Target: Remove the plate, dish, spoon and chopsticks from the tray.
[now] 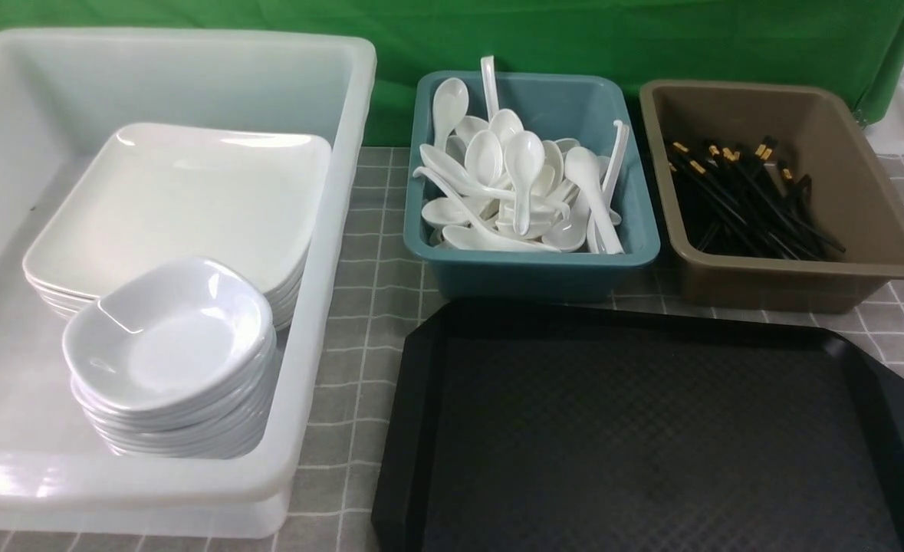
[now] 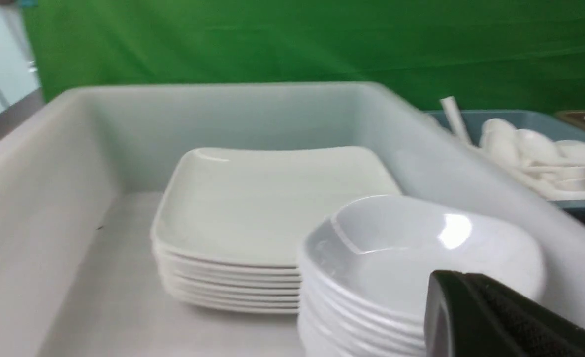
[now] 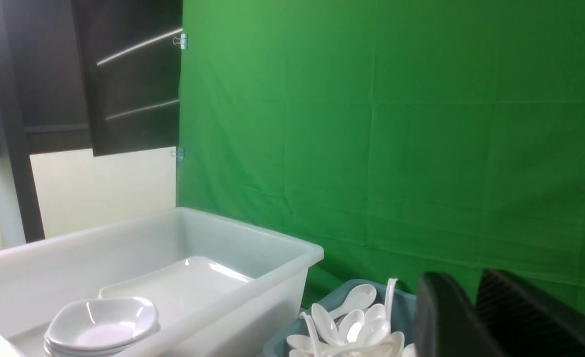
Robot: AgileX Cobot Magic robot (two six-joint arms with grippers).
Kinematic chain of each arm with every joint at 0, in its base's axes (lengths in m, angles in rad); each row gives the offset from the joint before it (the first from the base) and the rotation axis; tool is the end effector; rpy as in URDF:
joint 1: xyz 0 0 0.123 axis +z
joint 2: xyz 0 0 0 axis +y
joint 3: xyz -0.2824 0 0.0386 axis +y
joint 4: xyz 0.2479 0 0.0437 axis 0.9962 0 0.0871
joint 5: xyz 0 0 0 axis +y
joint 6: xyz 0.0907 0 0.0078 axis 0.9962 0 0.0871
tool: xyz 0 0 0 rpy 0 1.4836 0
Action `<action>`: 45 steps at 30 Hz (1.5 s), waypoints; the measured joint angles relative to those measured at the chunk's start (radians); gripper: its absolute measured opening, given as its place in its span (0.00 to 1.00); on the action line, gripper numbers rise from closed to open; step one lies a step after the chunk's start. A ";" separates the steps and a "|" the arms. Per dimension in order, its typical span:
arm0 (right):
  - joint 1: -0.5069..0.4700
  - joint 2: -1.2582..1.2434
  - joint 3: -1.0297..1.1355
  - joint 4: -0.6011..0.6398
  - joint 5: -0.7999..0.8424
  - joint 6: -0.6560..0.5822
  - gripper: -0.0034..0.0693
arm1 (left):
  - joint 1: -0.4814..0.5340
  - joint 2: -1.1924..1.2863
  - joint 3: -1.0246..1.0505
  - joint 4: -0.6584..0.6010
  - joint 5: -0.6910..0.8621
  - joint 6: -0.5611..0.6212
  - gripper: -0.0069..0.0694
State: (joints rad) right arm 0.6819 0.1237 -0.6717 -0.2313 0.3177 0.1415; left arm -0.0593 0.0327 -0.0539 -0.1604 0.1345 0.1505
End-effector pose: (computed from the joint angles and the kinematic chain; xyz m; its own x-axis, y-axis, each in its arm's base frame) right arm 0.0037 -0.0054 0.3915 0.2927 0.1367 -0.9464 -0.5547 0.8304 -0.0516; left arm 0.0567 -0.0053 0.2174 -0.0250 -0.0070 -0.9997 0.0804 0.9967 -0.0090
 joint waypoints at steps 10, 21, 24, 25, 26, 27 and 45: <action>0.000 0.000 0.000 0.000 0.001 0.000 0.30 | 0.078 -0.034 0.060 0.015 0.072 -0.021 0.10; 0.000 0.000 0.000 0.000 0.003 0.000 0.32 | 0.078 -0.034 0.060 0.011 0.073 -0.022 0.10; 0.000 0.000 0.000 0.000 0.003 0.000 0.34 | 0.078 -0.034 0.060 0.011 0.073 -0.022 0.10; 0.000 0.000 0.000 0.000 0.003 0.000 0.34 | 0.078 -0.034 0.060 0.011 0.073 -0.022 0.10; 0.000 0.000 0.000 0.000 0.003 0.000 0.34 | 0.078 -0.034 0.060 0.011 0.073 -0.022 0.10; 0.000 0.000 0.000 0.000 0.003 0.000 0.34 | 0.078 -0.034 0.060 0.011 0.073 -0.023 0.10; 0.000 0.004 0.007 0.176 -0.011 -0.147 0.37 | 0.079 -0.034 0.060 0.011 0.073 -0.022 0.10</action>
State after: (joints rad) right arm 0.6819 0.1276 -0.6652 -0.0555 0.3069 -0.0058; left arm 0.0193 -0.0013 0.0066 -0.1491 0.2076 0.1288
